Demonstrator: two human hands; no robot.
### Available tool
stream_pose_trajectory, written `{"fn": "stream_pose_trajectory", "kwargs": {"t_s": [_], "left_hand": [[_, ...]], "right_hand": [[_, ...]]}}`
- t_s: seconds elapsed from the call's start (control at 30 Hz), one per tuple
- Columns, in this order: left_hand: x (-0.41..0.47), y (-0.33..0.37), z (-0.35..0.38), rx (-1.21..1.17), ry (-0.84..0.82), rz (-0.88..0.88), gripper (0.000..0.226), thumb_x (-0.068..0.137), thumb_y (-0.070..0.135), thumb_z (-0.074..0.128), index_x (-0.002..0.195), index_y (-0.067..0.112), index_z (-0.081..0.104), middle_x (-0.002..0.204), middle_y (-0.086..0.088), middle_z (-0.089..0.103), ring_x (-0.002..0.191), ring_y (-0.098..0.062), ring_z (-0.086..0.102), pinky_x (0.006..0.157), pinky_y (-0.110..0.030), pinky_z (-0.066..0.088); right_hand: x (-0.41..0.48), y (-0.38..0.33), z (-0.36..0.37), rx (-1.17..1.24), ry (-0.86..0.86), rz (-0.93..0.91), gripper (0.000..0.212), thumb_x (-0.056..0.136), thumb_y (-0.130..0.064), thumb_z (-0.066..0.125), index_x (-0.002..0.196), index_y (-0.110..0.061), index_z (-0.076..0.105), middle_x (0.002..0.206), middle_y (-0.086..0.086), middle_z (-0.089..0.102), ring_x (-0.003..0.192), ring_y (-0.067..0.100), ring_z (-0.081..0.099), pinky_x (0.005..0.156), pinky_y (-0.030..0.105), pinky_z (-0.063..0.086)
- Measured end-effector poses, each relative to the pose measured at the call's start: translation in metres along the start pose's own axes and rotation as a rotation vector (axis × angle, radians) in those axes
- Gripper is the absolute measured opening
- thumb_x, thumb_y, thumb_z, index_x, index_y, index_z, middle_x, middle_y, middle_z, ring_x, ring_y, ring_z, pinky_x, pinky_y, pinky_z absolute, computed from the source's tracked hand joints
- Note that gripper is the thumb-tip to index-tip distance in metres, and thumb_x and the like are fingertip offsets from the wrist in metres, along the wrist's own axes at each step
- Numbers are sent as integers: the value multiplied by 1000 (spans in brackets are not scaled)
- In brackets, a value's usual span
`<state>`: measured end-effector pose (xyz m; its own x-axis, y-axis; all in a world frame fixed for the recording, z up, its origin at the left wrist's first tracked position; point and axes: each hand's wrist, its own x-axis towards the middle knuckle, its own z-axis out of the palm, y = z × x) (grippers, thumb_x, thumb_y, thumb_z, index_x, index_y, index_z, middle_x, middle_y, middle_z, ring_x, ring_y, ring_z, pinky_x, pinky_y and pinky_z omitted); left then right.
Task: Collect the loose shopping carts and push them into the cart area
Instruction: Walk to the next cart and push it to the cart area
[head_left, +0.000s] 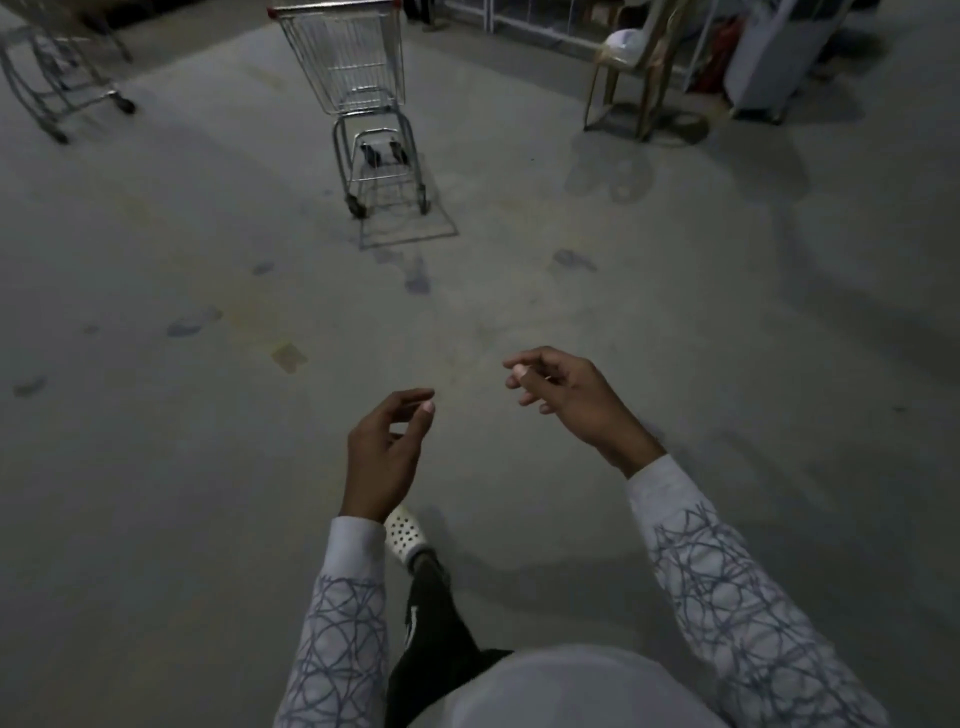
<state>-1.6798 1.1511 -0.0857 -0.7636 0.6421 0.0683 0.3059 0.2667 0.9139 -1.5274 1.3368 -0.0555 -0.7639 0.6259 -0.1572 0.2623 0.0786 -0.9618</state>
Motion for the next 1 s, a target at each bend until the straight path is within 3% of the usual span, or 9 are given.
{"fn": "stream_pose_trajectory", "kwargs": {"t_s": [0.2, 0.3, 0.37, 0.47, 0.53, 0.6, 0.73, 0.87, 1.0], "left_hand": [[180, -36, -16, -5, -136, 26, 12, 96, 26, 68, 105, 26, 76, 98, 13, 75, 94, 0, 67, 72, -28, 54], [272, -29, -19, 0, -216, 52, 12, 96, 27, 68, 104, 26, 76, 96, 14, 75, 91, 1, 68, 74, -31, 54], [327, -18, -16, -1, -268, 74, 12, 96, 28, 69, 104, 26, 76, 96, 14, 75, 91, 1, 68, 72, -26, 52], [400, -12, -6, -26, -329, 93, 12, 95, 28, 69, 105, 24, 76, 96, 15, 75, 90, 1, 67, 68, -18, 51], [447, -17, 4, -27, -364, 92, 12, 95, 28, 69, 105, 25, 76, 97, 16, 74, 91, 1, 66, 70, -20, 51], [497, -29, 17, -18, -390, 67, 13, 95, 29, 68, 105, 25, 76, 98, 16, 74, 91, 1, 66, 73, -26, 53], [603, -51, 41, 17, -387, 51, 14, 96, 30, 67, 106, 25, 76, 99, 15, 74, 92, 2, 66, 75, -31, 53], [712, -54, 54, 52, -358, 28, 17, 97, 29, 66, 109, 22, 75, 100, 12, 74, 92, 3, 65, 71, -22, 49], [802, -45, 41, 46, -210, -21, 16, 96, 27, 67, 108, 21, 76, 98, 9, 74, 92, 0, 66, 71, -19, 47]], "right_hand": [[150, -22, 29, 27, 137, 58, 13, 101, -25, 60, 108, -26, 71, 100, 1, 76, 78, 10, 67, 68, 24, 46], [213, -46, 39, 40, 192, 62, 15, 101, -22, 60, 111, -22, 71, 100, 2, 75, 77, 7, 67, 67, 14, 46], [248, -62, 39, 35, 179, 71, 18, 100, -24, 61, 115, -20, 71, 102, 2, 75, 82, 9, 68, 68, 11, 47], [306, -74, 31, 50, 197, 118, 18, 101, -29, 60, 115, -26, 70, 104, -4, 75, 90, 13, 70, 74, 21, 52], [354, -72, 22, 62, 255, 138, 16, 101, -28, 59, 112, -29, 71, 101, -5, 75, 89, 15, 70, 77, 31, 51], [407, -68, 14, 74, 296, 146, 15, 101, -26, 59, 110, -29, 71, 98, -5, 75, 85, 14, 69, 76, 32, 50], [525, -63, -9, 100, 297, 140, 16, 101, -26, 59, 112, -27, 71, 100, -3, 75, 86, 14, 68, 77, 32, 51], [653, -74, -41, 107, 240, 117, 16, 102, -25, 58, 112, -26, 70, 102, -2, 75, 87, 15, 67, 76, 32, 50], [782, -112, -53, 113, 185, 111, 15, 102, -23, 58, 112, -20, 69, 99, 0, 74, 80, 13, 64, 70, 28, 47]]}}
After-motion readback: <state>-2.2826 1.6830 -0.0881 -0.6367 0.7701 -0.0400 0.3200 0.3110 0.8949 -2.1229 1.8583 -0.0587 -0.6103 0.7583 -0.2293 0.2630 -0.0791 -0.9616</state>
